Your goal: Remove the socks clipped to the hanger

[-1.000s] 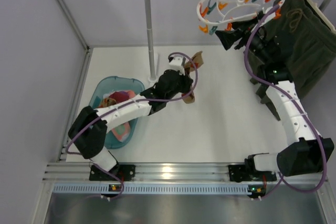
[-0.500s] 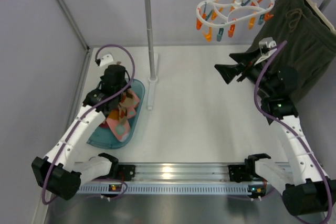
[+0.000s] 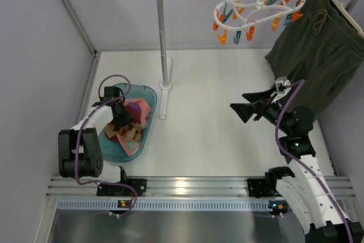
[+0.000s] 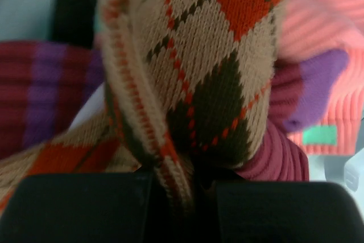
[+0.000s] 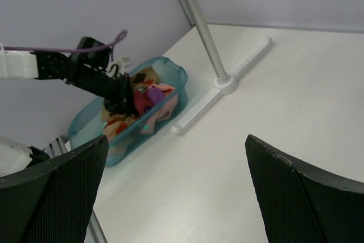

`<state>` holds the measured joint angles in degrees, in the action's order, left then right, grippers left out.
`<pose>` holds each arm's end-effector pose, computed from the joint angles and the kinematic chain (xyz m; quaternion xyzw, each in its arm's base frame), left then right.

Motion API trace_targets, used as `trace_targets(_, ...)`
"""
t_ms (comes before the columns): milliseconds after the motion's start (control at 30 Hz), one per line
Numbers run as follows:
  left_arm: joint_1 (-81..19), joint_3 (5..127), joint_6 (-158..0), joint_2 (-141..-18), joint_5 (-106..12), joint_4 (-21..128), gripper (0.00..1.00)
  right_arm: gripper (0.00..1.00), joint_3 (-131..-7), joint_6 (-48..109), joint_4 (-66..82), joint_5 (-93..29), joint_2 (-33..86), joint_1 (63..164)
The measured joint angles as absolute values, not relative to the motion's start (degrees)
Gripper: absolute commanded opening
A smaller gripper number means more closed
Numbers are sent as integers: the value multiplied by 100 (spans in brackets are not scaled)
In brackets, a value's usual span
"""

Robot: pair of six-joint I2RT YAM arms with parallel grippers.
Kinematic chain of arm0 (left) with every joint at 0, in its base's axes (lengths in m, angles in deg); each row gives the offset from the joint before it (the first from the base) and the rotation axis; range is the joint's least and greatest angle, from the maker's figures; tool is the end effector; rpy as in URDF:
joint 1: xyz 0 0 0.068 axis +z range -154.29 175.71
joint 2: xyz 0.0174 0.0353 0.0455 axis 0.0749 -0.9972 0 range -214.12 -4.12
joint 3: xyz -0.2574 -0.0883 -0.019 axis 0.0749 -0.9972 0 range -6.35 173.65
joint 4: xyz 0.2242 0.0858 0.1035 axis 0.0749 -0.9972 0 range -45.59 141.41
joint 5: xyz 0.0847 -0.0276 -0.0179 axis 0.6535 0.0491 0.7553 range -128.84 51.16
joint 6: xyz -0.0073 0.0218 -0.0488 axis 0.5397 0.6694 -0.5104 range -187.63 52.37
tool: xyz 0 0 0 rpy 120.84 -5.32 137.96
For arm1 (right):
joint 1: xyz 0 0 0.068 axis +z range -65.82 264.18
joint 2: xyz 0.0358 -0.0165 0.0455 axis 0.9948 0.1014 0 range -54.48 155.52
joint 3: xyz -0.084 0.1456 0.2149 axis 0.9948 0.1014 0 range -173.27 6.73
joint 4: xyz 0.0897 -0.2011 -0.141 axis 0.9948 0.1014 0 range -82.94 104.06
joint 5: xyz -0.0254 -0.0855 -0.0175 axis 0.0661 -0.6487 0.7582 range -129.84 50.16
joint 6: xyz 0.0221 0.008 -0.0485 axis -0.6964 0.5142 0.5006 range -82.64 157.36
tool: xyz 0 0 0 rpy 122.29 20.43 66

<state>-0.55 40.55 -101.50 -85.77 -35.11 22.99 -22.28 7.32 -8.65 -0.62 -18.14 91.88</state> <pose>0.2657 0.0197 0.1866 -0.3205 0.9179 -0.0297 0.2321 0.1540 0.0436 0.3130 -0.1299 0.6532 0.4382 0.6037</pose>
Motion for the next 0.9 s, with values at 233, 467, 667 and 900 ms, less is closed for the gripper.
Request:
trace_targets(233, -212, 3757, -10312, -8839, -4064, 3258, 1, 99, -2019, 555, -1009, 54, -2037, 9188)
trace_targets(467, -258, 3629, -10419, -7973, -3992, 3099, 66, 99, -2316, 913, -233, -132, -2009, 9188)
trace_targets(667, -269, 4020, -10493, -6638, -3505, 2220, 99, 99, -3136, 1643, 1216, -709, -2011, 9188)
trace_targets(900, -269, 5060, -9873, -5713, -3549, 1276, 99, 99, -4003, 2229, 2969, -2103, -2197, 9188)
